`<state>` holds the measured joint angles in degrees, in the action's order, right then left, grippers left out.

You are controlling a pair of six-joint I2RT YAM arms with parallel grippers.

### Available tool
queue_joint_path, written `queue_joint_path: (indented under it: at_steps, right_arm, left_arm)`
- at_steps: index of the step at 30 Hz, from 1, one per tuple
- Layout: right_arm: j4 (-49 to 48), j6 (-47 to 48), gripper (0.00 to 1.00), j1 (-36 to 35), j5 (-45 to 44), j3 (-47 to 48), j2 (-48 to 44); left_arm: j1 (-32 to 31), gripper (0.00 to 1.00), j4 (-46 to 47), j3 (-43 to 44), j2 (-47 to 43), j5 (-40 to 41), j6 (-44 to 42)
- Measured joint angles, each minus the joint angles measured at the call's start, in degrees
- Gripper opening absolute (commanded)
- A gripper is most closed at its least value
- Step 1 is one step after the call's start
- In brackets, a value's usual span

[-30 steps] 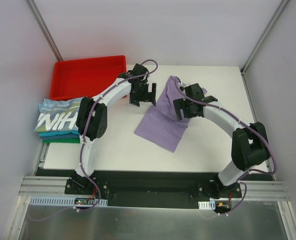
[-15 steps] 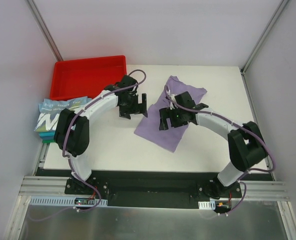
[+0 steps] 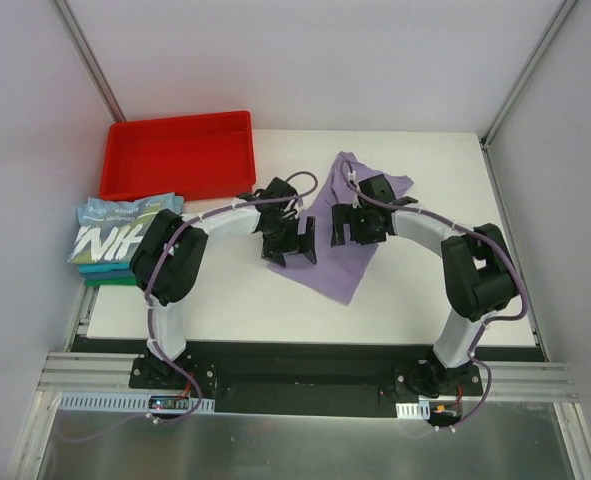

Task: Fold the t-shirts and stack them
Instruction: Fold the folded rectangular tshirt in 1/3 of the way

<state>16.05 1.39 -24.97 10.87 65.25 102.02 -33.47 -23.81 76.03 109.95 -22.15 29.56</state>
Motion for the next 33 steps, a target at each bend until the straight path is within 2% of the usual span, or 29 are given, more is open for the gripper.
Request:
queue_joint_path:
  at_steps: [7, 12, 19, 24, 28, 33]
  right_arm:
    - [-0.3, -0.6, 0.96, 3.2, -1.6, -1.6, -0.5]
    - [-0.2, 0.3, 0.96, 5.2, -3.1, -4.2, -3.8]
    - [0.0, -3.1, 0.96, 8.7, -3.9, -11.4, -20.8]
    - [0.1, -5.6, 0.96, 11.7, -0.8, -18.1, -32.3]
    - [0.9, -6.6, 0.96, 11.4, 4.5, -22.6, -38.0]
    - [2.4, -6.9, 0.96, 11.4, 7.7, -25.9, -43.7]
  left_arm:
    - [-2.9, 0.99, 4.0, -7.4, -3.5, 0.3, 3.2]
    - [-7.9, 0.99, 4.2, -12.5, -7.9, 1.1, 5.5]
    - [-12.2, 0.99, 3.0, -15.4, -12.7, 3.3, 8.6]
    - [-11.5, 0.99, 1.9, -16.1, -19.3, 7.5, 8.6]
    - [-6.4, 0.88, 0.9, -11.1, -20.2, 8.2, 8.5]
    - [1.3, 0.70, 1.5, 4.3, -9.0, 7.2, 6.9]
